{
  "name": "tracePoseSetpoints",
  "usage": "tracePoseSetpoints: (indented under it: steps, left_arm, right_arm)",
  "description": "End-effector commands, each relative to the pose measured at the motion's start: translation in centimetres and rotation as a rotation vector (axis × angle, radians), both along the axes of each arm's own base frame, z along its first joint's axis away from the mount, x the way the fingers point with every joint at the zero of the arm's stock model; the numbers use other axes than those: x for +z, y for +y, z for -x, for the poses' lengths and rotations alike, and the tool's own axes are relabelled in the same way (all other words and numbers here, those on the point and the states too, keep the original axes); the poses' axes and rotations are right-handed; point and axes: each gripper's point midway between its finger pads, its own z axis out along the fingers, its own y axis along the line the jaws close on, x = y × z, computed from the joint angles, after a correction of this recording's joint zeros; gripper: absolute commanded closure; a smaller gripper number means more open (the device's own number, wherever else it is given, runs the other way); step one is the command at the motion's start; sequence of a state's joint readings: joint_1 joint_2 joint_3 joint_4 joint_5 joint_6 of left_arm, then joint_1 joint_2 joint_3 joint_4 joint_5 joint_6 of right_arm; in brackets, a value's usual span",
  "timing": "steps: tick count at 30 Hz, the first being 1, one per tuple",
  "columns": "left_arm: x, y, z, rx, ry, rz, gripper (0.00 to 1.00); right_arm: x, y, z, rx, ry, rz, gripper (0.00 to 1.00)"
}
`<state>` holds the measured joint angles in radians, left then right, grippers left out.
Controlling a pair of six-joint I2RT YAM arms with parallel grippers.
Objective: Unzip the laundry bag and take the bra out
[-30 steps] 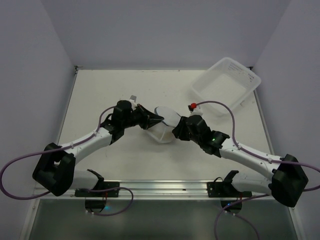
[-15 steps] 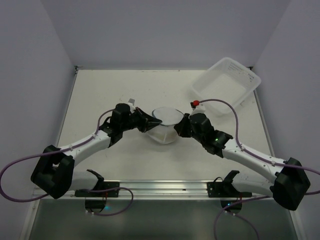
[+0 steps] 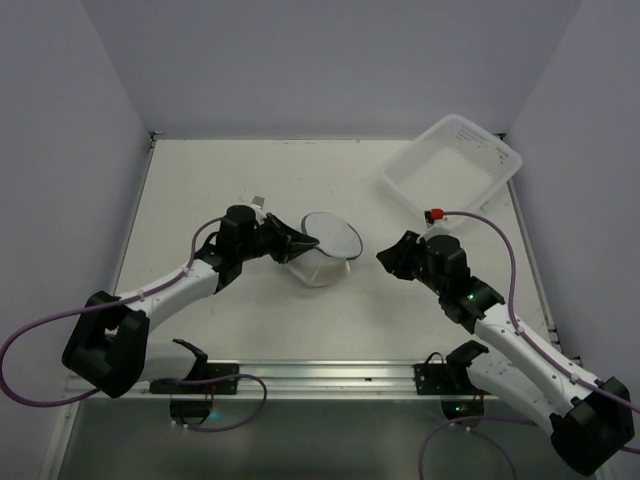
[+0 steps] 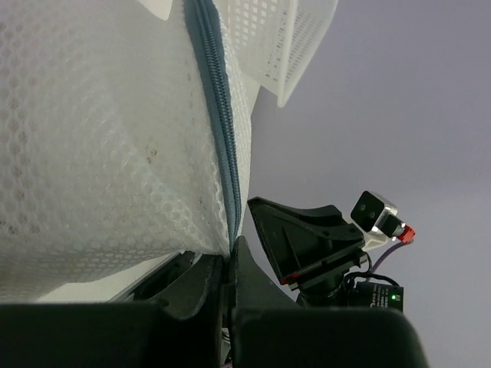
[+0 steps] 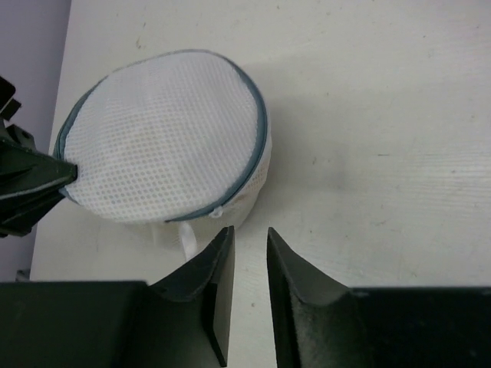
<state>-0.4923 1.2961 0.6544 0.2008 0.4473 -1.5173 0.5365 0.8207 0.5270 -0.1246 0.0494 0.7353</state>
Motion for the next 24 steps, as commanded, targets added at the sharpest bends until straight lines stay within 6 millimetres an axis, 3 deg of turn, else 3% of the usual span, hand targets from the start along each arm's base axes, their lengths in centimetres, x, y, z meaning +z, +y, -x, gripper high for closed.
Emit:
tracePoseSetpoints:
  steps: [1,6,11,16,24]
  left_arm:
    - [1.2,0.0,-0.6,-0.005,-0.05,0.005,1.0]
    - [2.2,-0.4,-1.1,-0.008,-0.069,0.016,1.0]
    - [3.0,-0.6,-1.2,-0.018,-0.083,0.022,1.0]
    - [2.7,-0.5,-0.8,-0.03,-0.073,0.017,1.0]
    - [2.1,-0.4,-0.2,-0.043,-0.064,0.018,1.0]
  right_arm:
    - [1.2,1.6,1.1,0.131,-0.038,0.005,0.72]
    - [2.3,3.9,1.4,0.222,-0.079,0.003,0.64]
    - [-0.4,5.1,0.9,0.261,-0.033,0.035,0.58]
    - [-2.7,4.7,-0.2,0.274,-0.042,0.101,0.56]
    - [-3.2,5.5,-2.1,0.36,-0.136,0.162,0.52]
